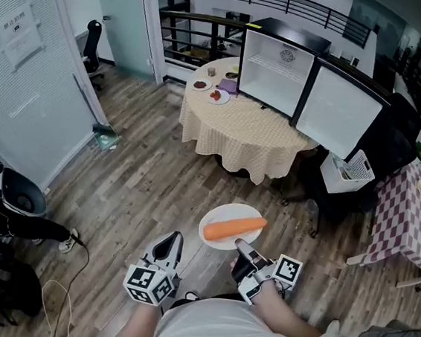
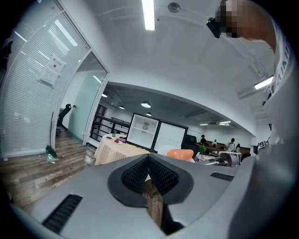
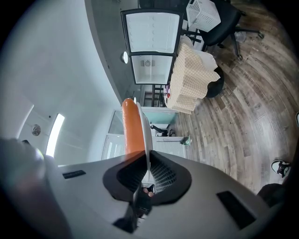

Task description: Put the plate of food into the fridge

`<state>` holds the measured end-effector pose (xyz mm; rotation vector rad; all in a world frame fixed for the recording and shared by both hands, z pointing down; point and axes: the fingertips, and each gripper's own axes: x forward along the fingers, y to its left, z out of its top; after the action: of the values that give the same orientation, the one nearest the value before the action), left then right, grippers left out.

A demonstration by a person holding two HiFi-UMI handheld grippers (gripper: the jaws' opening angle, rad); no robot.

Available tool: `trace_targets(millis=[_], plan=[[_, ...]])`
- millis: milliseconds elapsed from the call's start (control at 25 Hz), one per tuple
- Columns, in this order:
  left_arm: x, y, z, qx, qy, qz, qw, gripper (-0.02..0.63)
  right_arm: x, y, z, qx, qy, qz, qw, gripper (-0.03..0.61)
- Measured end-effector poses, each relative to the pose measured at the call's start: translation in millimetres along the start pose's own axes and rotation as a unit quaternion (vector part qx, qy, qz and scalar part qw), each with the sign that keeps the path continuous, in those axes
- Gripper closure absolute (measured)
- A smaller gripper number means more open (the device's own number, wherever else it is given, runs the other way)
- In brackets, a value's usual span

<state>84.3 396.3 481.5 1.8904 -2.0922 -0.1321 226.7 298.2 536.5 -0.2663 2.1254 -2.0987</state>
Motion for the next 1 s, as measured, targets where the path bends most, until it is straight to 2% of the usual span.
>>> trace_targets(millis=[240, 520, 720, 1000], plan=[[-24, 32, -3, -0.006, 0.004, -0.008, 0.9999, 0.604, 10, -1, -14, 0.007, -0.038, 0.006, 0.999, 0.543], [-10, 46, 1, -0.012, 0.003, -0.022, 0.9997, 0.605, 24, -4, -23, 0.005, -0.033, -0.005, 0.999, 0.543], [8, 63, 9, -0.012, 0.002, -0.010, 0.9999, 0.605, 52, -5, -5, 0.010, -0.028, 0.000, 1.000, 0.543], [56, 101, 28, -0.013, -0.001, 0.013, 0.9998, 0.604, 106, -1, 39, 0.007, -0.015, 0.013, 1.000, 0.543]])
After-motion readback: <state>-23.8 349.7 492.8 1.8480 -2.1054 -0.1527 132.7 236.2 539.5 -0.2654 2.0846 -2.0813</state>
